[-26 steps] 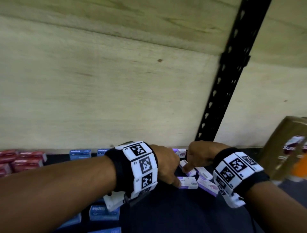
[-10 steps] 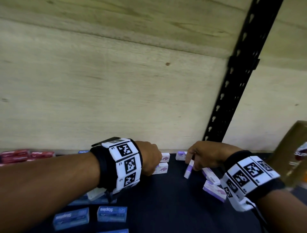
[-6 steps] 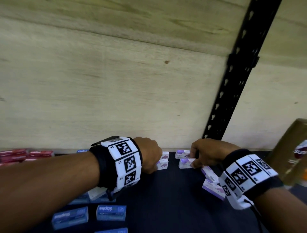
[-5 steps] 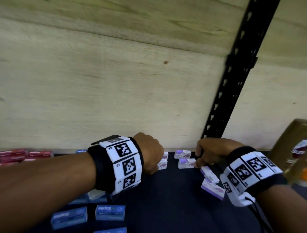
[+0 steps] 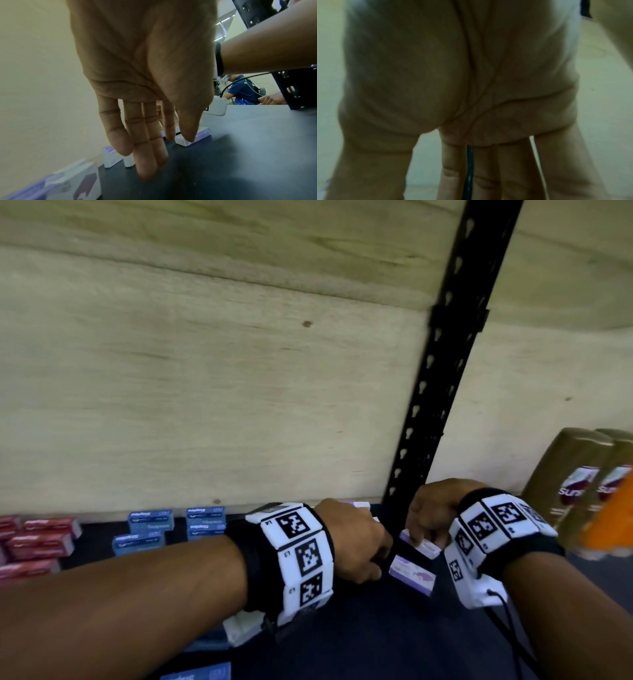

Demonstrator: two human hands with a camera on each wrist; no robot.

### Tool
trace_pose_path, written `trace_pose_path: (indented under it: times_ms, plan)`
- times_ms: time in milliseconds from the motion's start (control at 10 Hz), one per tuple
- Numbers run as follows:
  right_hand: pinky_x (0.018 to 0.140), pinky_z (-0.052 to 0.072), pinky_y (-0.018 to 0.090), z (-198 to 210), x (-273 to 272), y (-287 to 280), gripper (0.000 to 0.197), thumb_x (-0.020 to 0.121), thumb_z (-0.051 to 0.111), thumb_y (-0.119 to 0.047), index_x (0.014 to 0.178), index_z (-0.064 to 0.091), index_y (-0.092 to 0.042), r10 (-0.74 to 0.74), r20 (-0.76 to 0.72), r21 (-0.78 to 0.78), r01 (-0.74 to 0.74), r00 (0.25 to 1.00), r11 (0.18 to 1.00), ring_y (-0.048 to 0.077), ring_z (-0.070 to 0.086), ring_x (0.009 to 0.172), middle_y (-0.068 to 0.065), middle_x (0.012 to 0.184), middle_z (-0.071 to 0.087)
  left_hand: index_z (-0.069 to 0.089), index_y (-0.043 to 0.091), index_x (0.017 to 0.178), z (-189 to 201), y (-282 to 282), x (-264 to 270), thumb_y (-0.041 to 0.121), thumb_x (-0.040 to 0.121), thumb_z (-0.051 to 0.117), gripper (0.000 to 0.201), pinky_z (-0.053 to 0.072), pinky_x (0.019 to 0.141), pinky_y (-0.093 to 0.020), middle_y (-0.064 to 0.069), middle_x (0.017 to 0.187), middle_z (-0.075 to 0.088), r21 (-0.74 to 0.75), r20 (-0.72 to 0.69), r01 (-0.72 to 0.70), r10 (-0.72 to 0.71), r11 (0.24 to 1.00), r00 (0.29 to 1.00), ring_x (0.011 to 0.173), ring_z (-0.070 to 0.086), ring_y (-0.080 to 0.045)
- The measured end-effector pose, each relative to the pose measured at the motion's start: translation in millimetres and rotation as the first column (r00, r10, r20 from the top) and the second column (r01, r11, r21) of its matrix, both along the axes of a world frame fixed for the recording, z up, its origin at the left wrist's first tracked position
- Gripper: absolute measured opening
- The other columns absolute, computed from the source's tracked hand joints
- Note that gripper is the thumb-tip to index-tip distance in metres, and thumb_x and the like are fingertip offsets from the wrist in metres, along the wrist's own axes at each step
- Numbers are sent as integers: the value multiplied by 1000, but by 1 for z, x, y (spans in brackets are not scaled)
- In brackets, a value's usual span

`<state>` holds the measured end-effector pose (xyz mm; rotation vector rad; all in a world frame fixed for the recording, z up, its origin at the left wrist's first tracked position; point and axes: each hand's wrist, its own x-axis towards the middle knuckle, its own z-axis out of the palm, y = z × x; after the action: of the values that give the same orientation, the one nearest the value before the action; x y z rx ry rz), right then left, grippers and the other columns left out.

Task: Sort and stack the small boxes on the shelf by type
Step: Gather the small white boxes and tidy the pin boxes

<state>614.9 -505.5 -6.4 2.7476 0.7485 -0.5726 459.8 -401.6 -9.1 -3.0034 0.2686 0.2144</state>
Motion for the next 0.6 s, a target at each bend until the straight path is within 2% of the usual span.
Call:
trace_pose_path:
  times_ms: [100,200,300,400,500,600]
  plan:
    - [99,53,41,9,-8,-6,31,90,66,-22,120,70,-12,-20,-26,33,21,999,999,26,67,111,7,117,71,52,38,132,-5,-3,12,48,94,52,39,38,74,-29,0,119,62,-34,1,2,-1,999,1000,109,56,-24]
    - [101,51,39,13,-10,-6,32,93,64,-18,124,67,-11,-1,-74,41,4,997,999,23,67,105,4,117,69,48,43,136,-8,-5,20,50,95,50,42,38,75,-29,0,123,60,-50,-21,9,-10,999,1000,114,54,-23]
    - [104,46,36,20,-8,-5,36,94,65,-14,130,64,-11,27,-186,35,-21,982,999,18,66,99,-3,110,63,46,44,137,-11,-8,22,50,95,49,42,38,73,-29,0,122,60,-42,-30,10,-11,999,999,113,55,-22]
    - [107,41,32,23,-9,-6,40,97,61,-17,137,59,-11,69,-190,7,-69,979,998,24,56,124,2,125,62,49,40,133,-12,-8,22,47,95,51,38,37,71,-30,-3,119,59,-41,-39,-4,2,999,999,110,56,-24]
    - [105,46,34,15,-11,-7,38,97,60,-17,134,60,-9,63,-136,33,-59,989,998,24,60,120,8,134,62,51,35,129,-11,-6,20,44,95,53,35,36,70,-30,-1,114,60,-55,-70,-8,4,998,998,98,53,-19]
    - [85,53,18,14,-13,-4,41,99,55,-15,139,54,-8,70,-173,33,-65,982,997,13,61,88,9,133,61,53,32,125,-8,-2,14,44,94,55,34,35,69,-30,4,103,57,-63,-100,-26,20,998,995,86,44,-14]
